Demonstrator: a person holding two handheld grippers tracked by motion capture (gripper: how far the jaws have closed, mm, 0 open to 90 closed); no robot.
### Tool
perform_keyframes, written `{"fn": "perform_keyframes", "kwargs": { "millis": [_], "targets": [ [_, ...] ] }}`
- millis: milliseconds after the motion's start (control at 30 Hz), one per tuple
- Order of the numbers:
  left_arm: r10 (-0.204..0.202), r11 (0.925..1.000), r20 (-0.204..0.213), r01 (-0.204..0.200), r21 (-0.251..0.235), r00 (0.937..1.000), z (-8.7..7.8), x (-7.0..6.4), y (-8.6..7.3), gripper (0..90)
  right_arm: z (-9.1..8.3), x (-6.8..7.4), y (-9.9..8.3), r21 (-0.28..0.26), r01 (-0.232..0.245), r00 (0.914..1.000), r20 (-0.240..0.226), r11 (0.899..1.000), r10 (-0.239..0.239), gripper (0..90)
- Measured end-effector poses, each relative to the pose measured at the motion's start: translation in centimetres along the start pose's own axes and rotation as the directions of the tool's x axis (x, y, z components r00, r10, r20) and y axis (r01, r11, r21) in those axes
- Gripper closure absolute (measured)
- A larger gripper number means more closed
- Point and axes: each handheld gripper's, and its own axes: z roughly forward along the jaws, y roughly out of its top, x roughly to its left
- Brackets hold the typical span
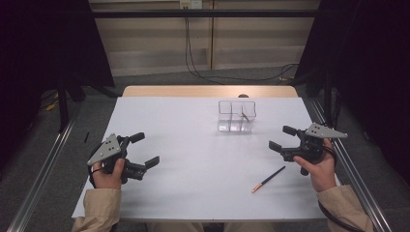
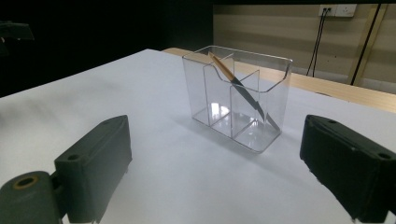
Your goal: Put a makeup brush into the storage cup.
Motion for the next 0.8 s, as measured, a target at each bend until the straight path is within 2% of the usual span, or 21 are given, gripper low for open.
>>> {"fn": "perform_keyframes", "kwargs": {
  "millis": [800],
  "targets": [
    [0.003,1.0000,-0.001,-0.003,-0.005,1.0000,0.1,0.0,0.0,0.5,-1.9,1.1,-1.2,0.013,0.001,1.0000,-0.009,1.000,-0.001,8.0]
  ]
}}
